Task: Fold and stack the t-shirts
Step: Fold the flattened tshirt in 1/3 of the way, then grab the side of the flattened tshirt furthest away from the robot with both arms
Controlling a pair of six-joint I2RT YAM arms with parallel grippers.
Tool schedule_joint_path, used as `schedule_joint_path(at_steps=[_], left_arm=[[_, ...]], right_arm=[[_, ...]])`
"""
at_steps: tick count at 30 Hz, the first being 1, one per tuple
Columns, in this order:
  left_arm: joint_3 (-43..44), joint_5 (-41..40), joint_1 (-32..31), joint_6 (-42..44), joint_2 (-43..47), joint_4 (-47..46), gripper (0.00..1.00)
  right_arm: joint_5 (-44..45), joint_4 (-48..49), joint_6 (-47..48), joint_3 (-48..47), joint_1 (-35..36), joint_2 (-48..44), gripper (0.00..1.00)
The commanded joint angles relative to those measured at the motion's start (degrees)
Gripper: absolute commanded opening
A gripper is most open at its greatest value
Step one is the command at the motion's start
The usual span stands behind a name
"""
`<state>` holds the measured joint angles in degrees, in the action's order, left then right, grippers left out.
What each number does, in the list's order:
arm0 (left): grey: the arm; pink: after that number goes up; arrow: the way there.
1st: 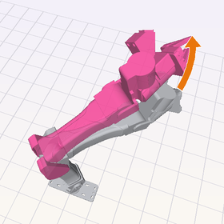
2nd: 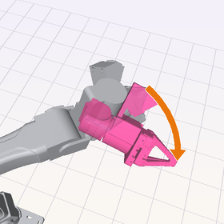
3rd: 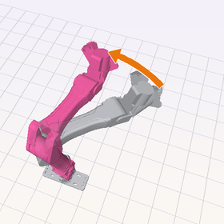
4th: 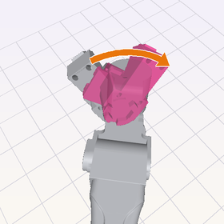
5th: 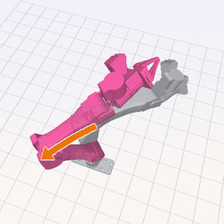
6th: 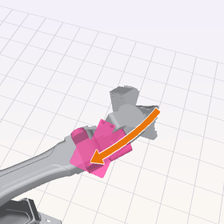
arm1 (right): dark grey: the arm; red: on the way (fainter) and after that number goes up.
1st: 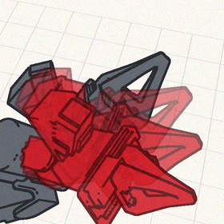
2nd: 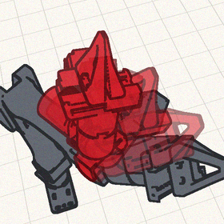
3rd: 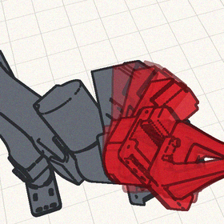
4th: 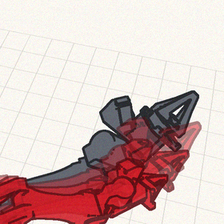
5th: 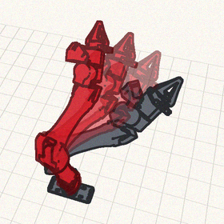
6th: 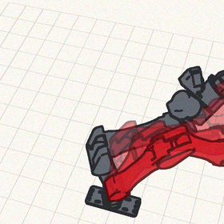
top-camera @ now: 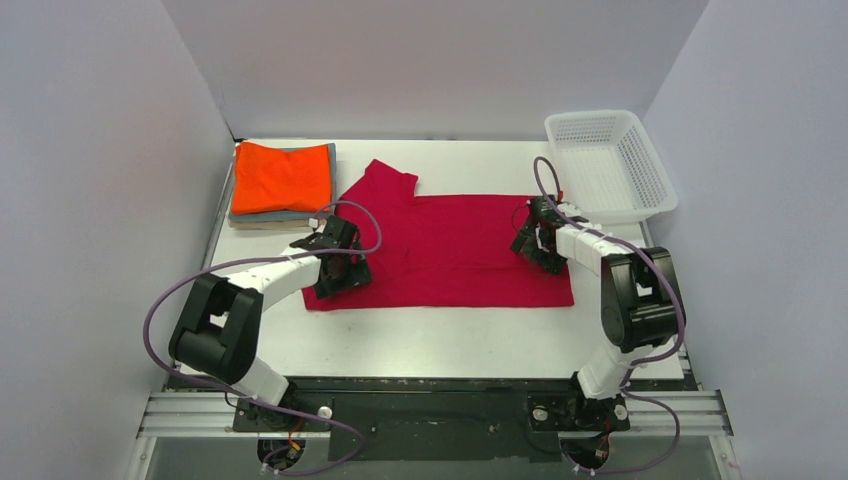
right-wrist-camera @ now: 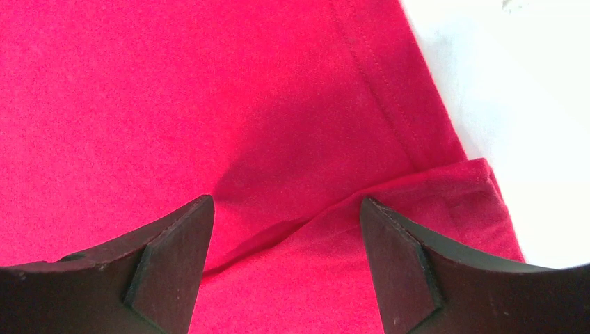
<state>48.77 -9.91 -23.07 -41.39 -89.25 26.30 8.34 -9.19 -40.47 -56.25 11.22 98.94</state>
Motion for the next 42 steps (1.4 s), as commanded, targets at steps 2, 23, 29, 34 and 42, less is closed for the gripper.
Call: schedule_joint_path(at_steps=[2, 23, 29, 34, 42], left_arm=[[-5.0, 0.2, 0.4, -2.8, 1.1, 0.8, 0.92], [-23.2, -3.8, -12.4, -29.2, 33.4, 24.6, 0.95], [-24.6, -3.3, -13.5, -31.3, 39.0, 25.0, 0.97], [-20.9, -6.7, -13.6, -30.1, 43.0, 28.4, 0.97], [-3.5, -11.6, -12.3, -18.0, 34.5, 21.6, 0.97]], right_arm=[[0.3, -1.1, -3.1, 9.5, 1.8, -4.6, 0.73], [-0.8, -11.9, -7.2, 36.7, 4.4, -43.7, 0.75], [-0.9, -15.6, -7.8, 38.1, 4.6, -50.6, 0.77], [0.2, -18.0, -6.7, 33.8, 4.6, -52.7, 0.82], [4.6, -19.3, -2.4, 19.1, 4.4, -46.2, 0.94]])
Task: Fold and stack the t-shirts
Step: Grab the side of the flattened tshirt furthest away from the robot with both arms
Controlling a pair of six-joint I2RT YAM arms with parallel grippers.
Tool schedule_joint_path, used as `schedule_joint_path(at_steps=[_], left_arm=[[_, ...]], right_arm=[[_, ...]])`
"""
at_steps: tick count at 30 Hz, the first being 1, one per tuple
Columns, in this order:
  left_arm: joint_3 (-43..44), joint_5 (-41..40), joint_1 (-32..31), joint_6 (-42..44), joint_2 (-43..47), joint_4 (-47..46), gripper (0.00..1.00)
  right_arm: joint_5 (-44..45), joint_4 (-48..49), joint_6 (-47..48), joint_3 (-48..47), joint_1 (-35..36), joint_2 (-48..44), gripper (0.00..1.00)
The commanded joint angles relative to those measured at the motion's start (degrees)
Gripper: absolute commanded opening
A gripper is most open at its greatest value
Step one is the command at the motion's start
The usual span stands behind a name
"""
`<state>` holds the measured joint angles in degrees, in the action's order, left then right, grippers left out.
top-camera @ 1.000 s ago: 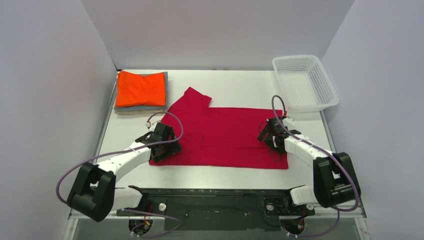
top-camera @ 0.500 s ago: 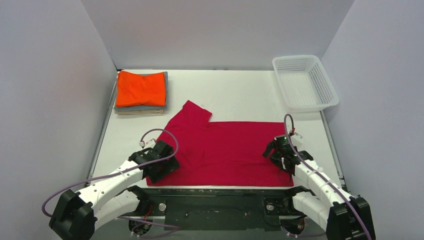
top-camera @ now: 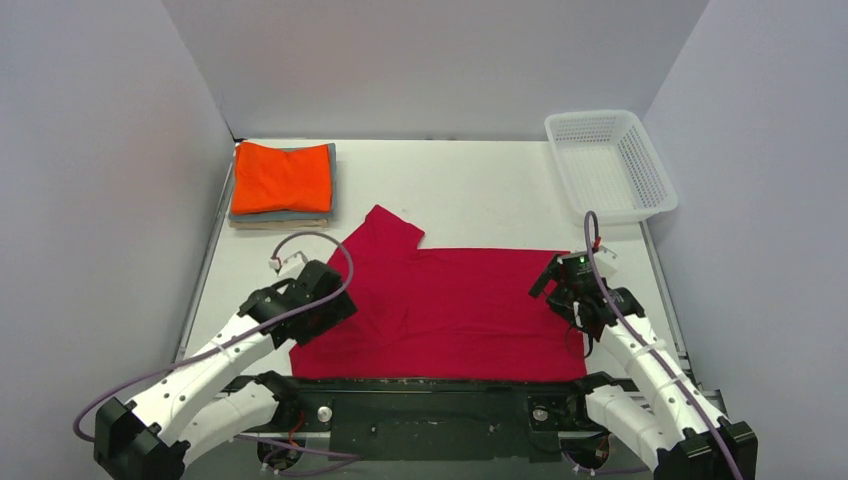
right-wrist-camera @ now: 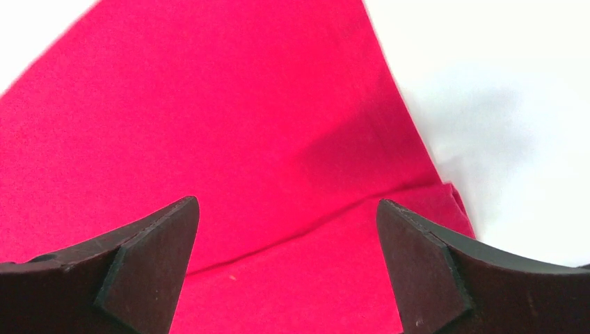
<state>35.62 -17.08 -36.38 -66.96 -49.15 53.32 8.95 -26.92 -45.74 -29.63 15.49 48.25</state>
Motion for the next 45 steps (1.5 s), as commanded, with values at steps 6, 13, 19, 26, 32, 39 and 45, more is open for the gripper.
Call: schedule_joint_path(at_steps=[6, 13, 19, 26, 32, 39, 45], left_arm=[[27.9, 1.1, 10.9, 20.6, -25.9, -16.1, 0.97], [55.0, -0.1, 13.4, 31.7, -56.8, -15.2, 0.97], [76.1, 1.9, 14.5, 36.8, -77.1, -10.0, 0.93], [97.5, -0.5, 14.6, 40.8, -94.8, -4.2, 0.68], [97.7, -1.7, 14.6, 41.5, -96.8, -2.3, 0.57], [91.2, -4.2, 14.5, 41.3, -94.2, -1.5, 0.52], [86.2, -3.5, 13.8, 40.1, -91.4, -2.9, 0.45]], right_arm=[[7.0, -0.1, 6.2, -18.4, -0.3, 18.3, 0.96], [9.3, 1.1, 7.0, -28.4, -4.3, 31.3, 0.96], [9.5, 1.8, 7.8, -30.1, -5.4, 37.0, 0.96], [10.6, 2.1, 8.1, -30.1, -6.3, 39.2, 0.96], [9.6, 2.4, 8.2, -29.9, -6.4, 39.9, 0.96], [9.8, 2.8, 7.7, -30.1, -6.4, 40.6, 0.96], [11.9, 3.0, 6.5, -30.4, -5.8, 41.4, 0.96]])
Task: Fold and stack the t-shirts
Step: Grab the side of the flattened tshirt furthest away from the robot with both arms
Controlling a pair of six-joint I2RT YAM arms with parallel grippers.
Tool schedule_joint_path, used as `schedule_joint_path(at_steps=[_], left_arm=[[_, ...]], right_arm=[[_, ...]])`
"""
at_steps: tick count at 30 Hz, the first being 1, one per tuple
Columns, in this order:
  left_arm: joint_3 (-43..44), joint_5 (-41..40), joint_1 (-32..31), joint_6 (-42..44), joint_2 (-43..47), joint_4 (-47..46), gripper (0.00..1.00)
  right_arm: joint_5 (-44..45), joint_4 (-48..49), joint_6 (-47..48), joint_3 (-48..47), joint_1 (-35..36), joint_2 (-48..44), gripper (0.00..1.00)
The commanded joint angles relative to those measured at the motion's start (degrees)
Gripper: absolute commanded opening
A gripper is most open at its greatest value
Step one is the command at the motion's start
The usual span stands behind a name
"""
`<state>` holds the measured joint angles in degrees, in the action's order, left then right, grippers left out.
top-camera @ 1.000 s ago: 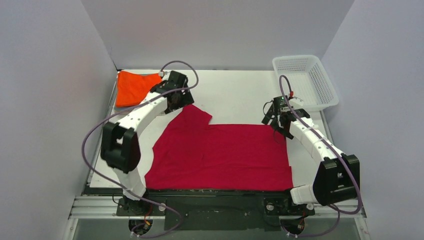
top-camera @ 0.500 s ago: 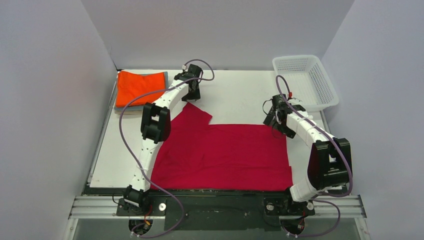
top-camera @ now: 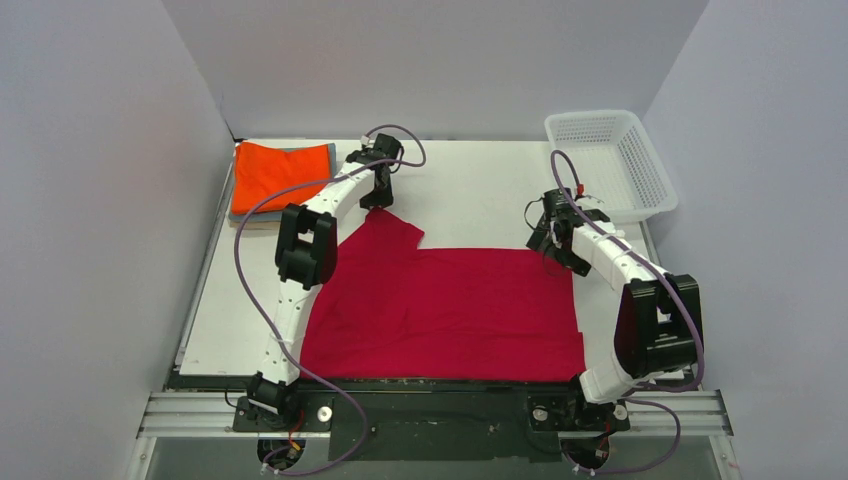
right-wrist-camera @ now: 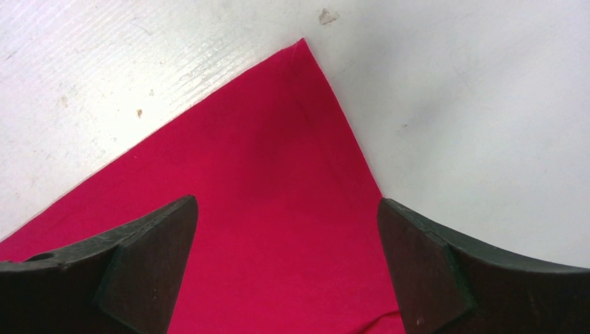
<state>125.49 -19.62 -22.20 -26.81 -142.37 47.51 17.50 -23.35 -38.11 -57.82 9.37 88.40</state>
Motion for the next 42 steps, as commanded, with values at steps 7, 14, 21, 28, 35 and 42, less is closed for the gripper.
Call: schedule_joint_path(at_steps=[7, 14, 21, 28, 35, 42], left_arm=[[-3.3, 0.0, -0.5, -1.4, 0.8, 2.3, 0.02], [-3.8, -0.2, -0.5, -0.5, 4.1, 0.2, 0.0], [-17.7, 0.9, -0.9, 0.0, 15.5, -8.5, 0.0], [-25.5, 1.9, -1.0, -0.9, 22.8, -13.5, 0.0], [-31.4, 2.4, -1.0, -2.0, 28.6, -16.1, 0.0], [-35.5, 3.4, -1.0, -2.7, 32.4, -17.9, 0.0]], right_arm=[[8.0, 2.6, -4.4, -3.9, 1.6, 6.2, 0.89], [11.5, 0.5, -9.3, -9.7, 2.2, 13.6, 0.76], [11.8, -3.4, -12.3, -16.1, 2.7, 20.6, 0.7], [12.4, -7.5, -13.0, -17.3, 3.3, 23.3, 0.62], [11.3, -12.7, -14.0, -20.7, 3.5, 25.4, 0.56], [8.8, -14.5, -16.1, -22.8, 3.5, 26.4, 0.56]])
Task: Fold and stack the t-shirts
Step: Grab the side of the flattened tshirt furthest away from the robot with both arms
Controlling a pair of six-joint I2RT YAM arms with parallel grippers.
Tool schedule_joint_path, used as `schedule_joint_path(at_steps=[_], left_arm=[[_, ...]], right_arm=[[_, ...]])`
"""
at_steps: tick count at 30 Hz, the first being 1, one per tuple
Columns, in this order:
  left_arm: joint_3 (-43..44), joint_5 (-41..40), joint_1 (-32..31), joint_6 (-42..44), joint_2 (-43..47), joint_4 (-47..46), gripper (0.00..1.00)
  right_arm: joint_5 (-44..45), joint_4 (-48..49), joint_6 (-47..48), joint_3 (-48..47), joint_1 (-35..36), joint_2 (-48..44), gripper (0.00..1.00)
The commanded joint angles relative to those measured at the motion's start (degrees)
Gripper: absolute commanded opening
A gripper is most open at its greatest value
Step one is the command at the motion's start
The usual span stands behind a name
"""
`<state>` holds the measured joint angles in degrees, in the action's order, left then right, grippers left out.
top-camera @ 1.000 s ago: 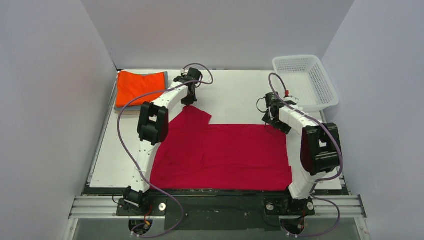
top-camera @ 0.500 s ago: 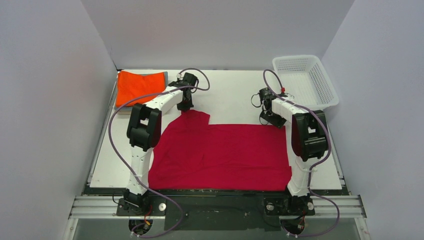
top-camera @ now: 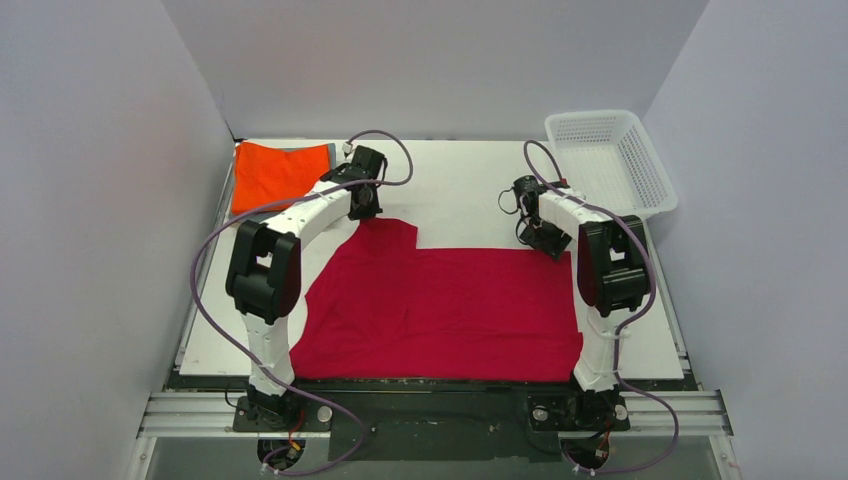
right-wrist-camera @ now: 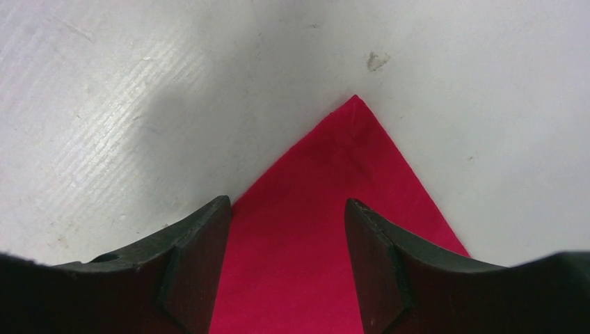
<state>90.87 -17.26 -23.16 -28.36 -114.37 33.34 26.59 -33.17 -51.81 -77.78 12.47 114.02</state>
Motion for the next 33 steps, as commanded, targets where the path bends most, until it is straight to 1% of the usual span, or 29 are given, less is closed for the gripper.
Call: schedule_joint_path(at_steps=[1, 4, 7, 9, 13, 18, 23, 29, 33], left_arm=[[-1.0, 1.2, 0.0, -1.3, 4.8, -3.7, 0.0], [-1.2, 1.4, 0.0, -1.3, 5.3, -3.4, 0.0], [-1.4, 1.5, 0.0, -1.6, 5.9, -3.4, 0.0], [-1.4, 1.5, 0.0, -1.6, 6.0, -3.5, 0.0], [-1.3, 1.5, 0.0, -1.8, 6.4, -3.4, 0.0], [-2.2, 1.3, 0.0, -2.5, 7.2, -3.5, 0.0], [-3.6, 0.7, 0.0, -2.6, 9.1, -4.2, 0.0], [-4.3, 0.1, 0.2, -2.6, 9.8, -4.2, 0.0], [-4.9, -0.2, 0.3, -2.6, 10.3, -4.3, 0.0]], right_arm=[[-0.4, -4.4, -3.1, -3.2, 0.3, 1.3, 0.56], [-1.1, -3.8, -4.2, -4.4, 0.3, 2.0, 0.57], [-5.3, -0.3, -5.3, -3.1, 0.5, 1.9, 0.57], [-6.2, -0.4, -5.5, -2.7, 1.3, 2.4, 0.57], [-8.5, -0.1, -6.0, 1.0, 2.0, 1.7, 0.53], [-6.9, -0.5, -6.1, 3.7, 2.3, -1.9, 0.47], [-5.1, -1.1, -7.0, 5.8, 2.0, -4.0, 0.37], [-2.8, -1.3, -8.7, 7.7, 0.9, -6.0, 0.35], [-1.6, -1.4, -8.2, 7.1, -0.2, -6.5, 0.36]])
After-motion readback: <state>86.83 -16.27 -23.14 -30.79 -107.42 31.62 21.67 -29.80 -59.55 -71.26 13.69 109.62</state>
